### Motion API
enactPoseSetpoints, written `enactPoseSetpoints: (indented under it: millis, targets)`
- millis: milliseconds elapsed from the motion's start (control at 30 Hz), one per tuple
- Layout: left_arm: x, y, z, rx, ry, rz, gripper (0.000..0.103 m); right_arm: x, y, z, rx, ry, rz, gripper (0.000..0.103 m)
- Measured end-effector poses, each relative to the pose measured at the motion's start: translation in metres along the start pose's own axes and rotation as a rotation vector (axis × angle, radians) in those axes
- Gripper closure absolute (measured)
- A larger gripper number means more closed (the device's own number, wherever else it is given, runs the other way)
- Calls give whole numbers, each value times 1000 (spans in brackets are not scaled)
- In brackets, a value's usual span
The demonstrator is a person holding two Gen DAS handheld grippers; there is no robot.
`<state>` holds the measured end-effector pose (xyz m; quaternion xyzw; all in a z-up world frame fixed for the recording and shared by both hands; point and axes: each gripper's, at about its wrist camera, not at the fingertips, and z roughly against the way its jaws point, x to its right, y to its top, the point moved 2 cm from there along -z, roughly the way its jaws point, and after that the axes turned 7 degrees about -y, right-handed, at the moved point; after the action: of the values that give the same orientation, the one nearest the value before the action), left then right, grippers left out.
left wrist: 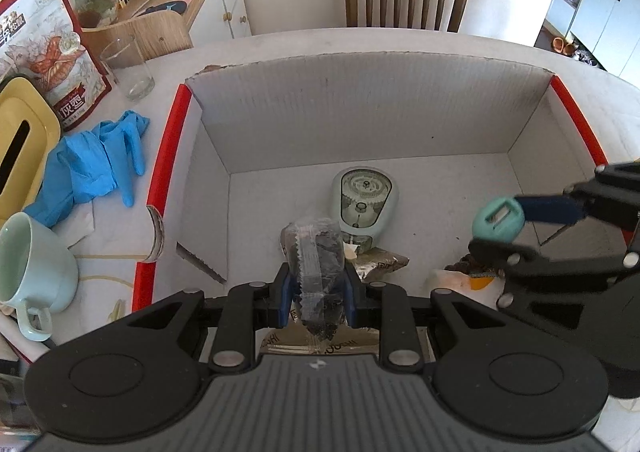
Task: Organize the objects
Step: 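Open the left gripper to drop the dark-item bag while the right gripper releases the teal case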
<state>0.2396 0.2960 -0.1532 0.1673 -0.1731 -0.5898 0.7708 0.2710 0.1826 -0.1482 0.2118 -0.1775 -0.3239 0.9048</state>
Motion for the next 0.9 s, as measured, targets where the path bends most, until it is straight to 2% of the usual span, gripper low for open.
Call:
enactPoseSetpoints:
  millis: [333, 733, 800, 867, 900]
  targets:
    - [-3, -1, 1, 3, -7, 19, 79, 5, -7, 0, -19, 17, -35, 65]
    - [3, -9, 18, 32, -22, 8, 72, 15, -14, 30, 41, 67, -66, 63]
    - [5, -9, 24, 43, -21, 7, 67, 17, -15, 37, 54, 80, -67, 62]
    - [6, -10, 32, 66, -24, 8, 44, 19, -16, 46, 70, 95, -71, 62]
    - [7, -11, 37, 83, -22, 7, 42, 21, -17, 51, 79, 104, -75, 62]
